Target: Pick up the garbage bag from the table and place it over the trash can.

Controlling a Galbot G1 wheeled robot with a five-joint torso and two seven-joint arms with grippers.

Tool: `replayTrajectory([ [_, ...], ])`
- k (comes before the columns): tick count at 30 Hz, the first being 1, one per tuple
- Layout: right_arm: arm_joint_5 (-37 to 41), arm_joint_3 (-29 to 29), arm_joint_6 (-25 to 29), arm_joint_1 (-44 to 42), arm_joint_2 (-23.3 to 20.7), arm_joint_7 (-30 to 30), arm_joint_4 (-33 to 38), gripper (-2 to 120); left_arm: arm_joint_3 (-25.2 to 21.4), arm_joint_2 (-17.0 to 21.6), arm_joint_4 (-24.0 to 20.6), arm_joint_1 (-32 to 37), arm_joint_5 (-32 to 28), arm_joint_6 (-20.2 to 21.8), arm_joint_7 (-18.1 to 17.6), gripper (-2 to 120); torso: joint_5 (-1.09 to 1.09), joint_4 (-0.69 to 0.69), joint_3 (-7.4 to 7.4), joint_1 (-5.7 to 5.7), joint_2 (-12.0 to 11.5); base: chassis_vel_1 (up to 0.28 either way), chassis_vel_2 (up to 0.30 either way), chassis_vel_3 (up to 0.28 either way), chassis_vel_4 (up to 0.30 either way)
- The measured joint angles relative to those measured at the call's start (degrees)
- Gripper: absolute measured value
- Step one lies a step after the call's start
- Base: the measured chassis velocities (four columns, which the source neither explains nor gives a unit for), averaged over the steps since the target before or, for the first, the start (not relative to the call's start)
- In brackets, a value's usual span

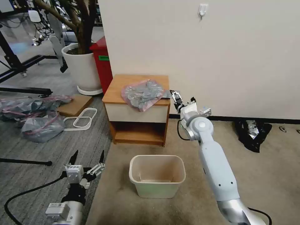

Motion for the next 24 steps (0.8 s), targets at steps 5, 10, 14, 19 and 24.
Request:
replayTrajectory([
  [5, -1.4, 0.0, 0.9, 1.7, 0.7, -0.6, -2.4, 93, -0.4, 0.1, 0.2, -0.1, 0.1, -0.1, -0.1, 100, 0.0, 0.0, 0.0, 0.0, 0.0, 0.0, 0.0, 0.0, 0.0],
  [10, -2.3, 0.0, 1.5, 2.8, 1.4, -1.1, -4.1, 90, -0.6, 0.3, 0.5, -0.2, 0.1, -0.1, -0.1, 100, 0.0, 0.0, 0.0, 0.0, 0.0, 0.0, 0.0, 0.0, 0.0],
  [14, -3.4, 0.1, 1.9, 3.2, 1.9, -1.4, -4.8, 82, -0.7, 0.4, 0.8, -0.3, 0.3, -0.2, -0.1, 100, 0.0, 0.0, -0.01, 0.0, 0.0, 0.0, 0.0, 0.0, 0.0],
  [19, -4.6, 0.1, 2.6, 3.6, 2.1, -2.0, -6.0, 64, -0.7, 0.5, 0.8, -0.3, 0.4, -0.2, -0.1, 100, 0.0, 0.0, 0.0, 0.0, 0.0, 0.0, 0.0, 0.0, 0.0],
  [24, -5.1, 0.3, 2.9, 3.8, 2.4, -2.3, -6.4, 43, -0.8, 0.6, 0.9, -0.3, 0.7, -0.3, -0.1, 100, 0.0, 0.0, -0.01, 0.0, 0.0, 0.0, 0.0, 0.0, 0.0],
])
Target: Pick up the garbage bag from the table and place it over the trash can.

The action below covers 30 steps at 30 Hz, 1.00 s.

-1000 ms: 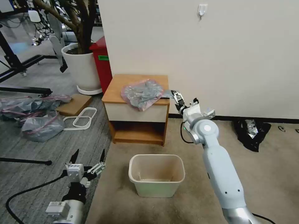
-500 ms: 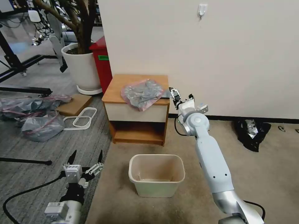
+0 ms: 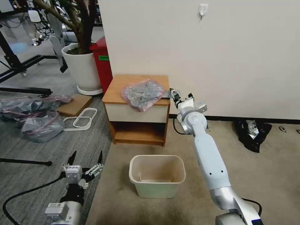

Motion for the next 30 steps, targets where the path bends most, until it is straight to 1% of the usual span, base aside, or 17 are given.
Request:
replayTrajectory([
  [2, -0.3, 0.0, 0.1, 0.0, 0.1, -0.1, -0.1, 34, -0.1, 0.0, 0.1, 0.1, 0.2, -0.1, 0.0, 100, 0.0, 0.0, 0.0, 0.0, 0.0, 0.0, 0.0, 0.0, 0.0],
  [3, -0.3, 0.0, 0.1, 0.0, 0.1, -0.1, -0.1, 34, -0.1, 0.0, 0.1, 0.1, 0.2, -0.1, 0.0, 100, 0.0, 0.0, 0.0, 0.0, 0.0, 0.0, 0.0, 0.0, 0.0],
  [4, -0.6, 0.0, 0.2, 0.0, 0.1, -0.2, -0.1, 28, -0.1, 0.0, 0.1, 0.2, 0.3, -0.3, 0.0, 100, 0.0, 0.0, 0.0, 0.0, 0.0, 0.0, 0.0, 0.0, 0.0],
  [5, -0.6, 0.0, 0.2, 0.0, 0.1, -0.2, -0.1, 28, -0.1, 0.0, 0.1, 0.2, 0.3, -0.3, 0.0, 100, 0.0, 0.0, 0.0, 0.0, 0.0, 0.0, 0.0, 0.0, 0.0],
  [8, -1.4, -0.1, 0.7, -0.3, 0.1, -0.7, -0.2, 12, -0.1, -0.2, 0.3, 0.3, 0.7, -0.6, 0.0, 100, 0.0, 0.0, 0.0, 0.0, 0.0, 0.0, 0.0, 0.0, 0.0],
  [9, -1.4, -0.1, 0.7, -0.3, 0.1, -0.7, -0.2, 12, -0.1, -0.2, 0.3, 0.3, 0.7, -0.6, 0.0, 100, 0.0, 0.0, 0.0, 0.0, 0.0, 0.0, 0.0, 0.0, 0.0],
  [11, -1.8, -0.3, 1.1, -0.4, -0.1, -1.1, -0.2, 3, 0.0, -0.3, 0.4, 0.4, 0.9, -0.7, 0.0, 100, 0.01, 0.0, 0.0, 0.0, 0.0, 0.0, 0.0, 0.0, 0.0],
  [12, -1.8, -0.3, 1.1, -0.4, -0.1, -1.1, -0.2, 3, 0.0, -0.3, 0.4, 0.4, 0.9, -0.7, 0.0, 100, 0.01, 0.0, 0.0, 0.0, 0.0, 0.0, 0.0, 0.0, 0.0],
  [13, -2.1, -0.3, 1.2, -0.5, -0.3, -1.3, -0.2, 0, 0.0, -0.3, 0.4, 0.4, 1.0, -0.8, 0.0, 100, 0.01, 0.0, 0.0, 0.0, 0.0, 0.0, 0.0, 0.0, 0.0],
  [18, -2.3, -0.7, 1.5, -1.6, -1.4, -1.5, 1.2, 0, -0.1, -0.4, 0.4, 0.5, 1.1, -1.0, 0.0, 100, 0.01, 0.0, 0.0, 0.0, 0.0, 0.0, 0.0, 0.0, 0.0],
  [24, -2.3, -2.1, 1.3, -5.7, -4.4, -1.3, 7.0, 0, -0.1, -0.4, 0.6, 0.4, 1.1, -1.2, 0.0, 100, 0.01, -0.01, 0.0, 0.0, 0.0, 0.0, 0.0, 0.0, 0.0],
  [25, -2.3, -2.1, 1.3, -5.7, -4.4, -1.3, 7.0, 0, -0.1, -0.4, 0.6, 0.4, 1.1, -1.2, 0.0, 100, 0.01, -0.01, 0.0, 0.0, 0.0, 0.0, 0.0, 0.0, 0.0],
  [26, -2.3, -2.5, 1.2, -7.7, -5.4, -0.7, 10.2, 0, 0.0, -0.4, 0.7, 0.2, 1.1, -1.2, 0.0, 100, 0.01, 0.0, 0.0, 0.0, 0.0, 0.0, 0.0, 0.0, 0.0],
  [27, -2.2, -2.8, 0.7, -11.6, -6.8, 0.4, 16.7, 0, 0.2, -0.4, 0.9, 0.0, 1.1, -1.2, 0.0, 100, 0.02, 0.0, 0.0, 0.0, 0.0, 0.0, 0.0, 0.0, 0.0],
  [28, -2.2, -2.8, 0.7, -11.6, -6.8, 0.4, 16.7, 0, 0.2, -0.4, 0.9, 0.0, 1.1, -1.2, 0.0, 100, 0.02, 0.0, 0.0, 0.0, 0.0, 0.0, 0.0, 0.0, 0.0],
  [30, -2.2, -2.8, 0.3, -16.1, -7.9, 1.3, 22.9, 0, 0.3, -0.4, 0.9, -0.1, 1.1, -1.3, 0.0, 100, -0.01, 0.01, -0.01, 0.0, 0.0, 0.0, 0.0, 0.0, 0.0],
])
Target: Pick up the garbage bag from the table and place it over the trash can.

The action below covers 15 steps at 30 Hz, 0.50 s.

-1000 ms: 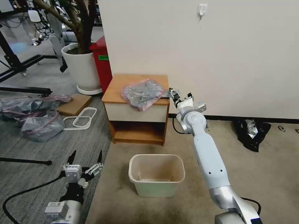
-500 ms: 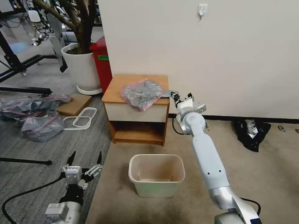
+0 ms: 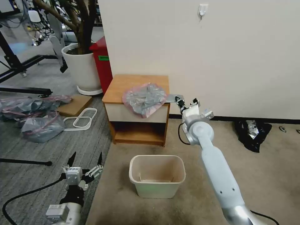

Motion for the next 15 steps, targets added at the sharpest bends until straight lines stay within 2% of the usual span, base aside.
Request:
replayTrajectory([
  [4, -0.2, -0.9, -0.8, -9.3, -1.1, 1.2, 8.6, 0, 0.0, 0.1, 0.1, -0.4, 0.0, 0.0, 0.0, 100, 0.01, -0.02, 0.0, 0.0, 0.0, 0.0, 0.0, 0.0, 0.0],
  [7, -2.1, -4.1, -1.1, -18.1, -1.1, 2.5, 15.8, 0, 0.2, 0.0, 0.3, -0.8, 0.0, -0.1, 0.0, 100, 0.02, -0.02, 0.0, 0.0, 0.0, 0.0, 0.0, 0.0, 0.0],
  [8, -2.1, -4.1, -1.1, -18.1, -1.1, 2.5, 15.8, 0, 0.2, 0.0, 0.3, -0.8, 0.0, -0.1, 0.0, 100, 0.02, -0.02, 0.0, 0.0, 0.0, 0.0, 0.0, 0.0, 0.0],
  [11, -6.3, -9.1, -1.2, -26.5, -0.2, 3.1, 20.4, 0, 0.9, -0.4, 0.4, -0.8, 0.4, -0.2, 0.0, 100, 0.02, -0.02, 0.0, -0.01, 0.0, 0.0, 0.0, 0.0, 0.0],
  [15, -10.8, -12.7, -1.0, -29.9, 0.7, 3.2, 20.4, 0, 1.4, -0.8, 0.5, -0.8, 1.4, -0.7, 0.0, 100, 0.01, -0.01, 0.0, -0.01, 0.0, 0.0, 0.0, 0.0, 0.0],
])
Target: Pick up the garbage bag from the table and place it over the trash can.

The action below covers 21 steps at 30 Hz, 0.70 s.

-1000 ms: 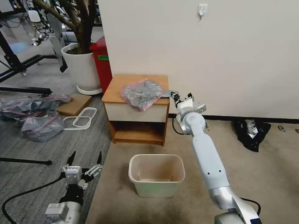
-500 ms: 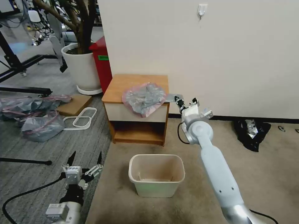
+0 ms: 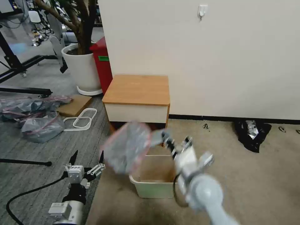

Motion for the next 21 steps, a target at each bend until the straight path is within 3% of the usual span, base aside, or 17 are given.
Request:
replayTrajectory([
  [9, -5.9, -2.8, 1.7, 0.4, -1.5, -0.8, -4.5, 0, 0.0, 0.4, 0.0, 0.6, 0.4, -0.7, 0.0, 100, 0.0, 0.0, 0.0, 0.0, 0.0, 0.0, 0.0, 0.0, 0.0],
  [21, -16.9, -4.1, 4.3, -1.2, -7.3, -3.5, -6.4, 0, -0.6, 1.5, 0.5, 0.1, 0.1, -0.8, 0.0, 100, 0.0, 0.0, 0.01, 0.0, 0.0, 0.0, 0.0, 0.0, 0.0],
])
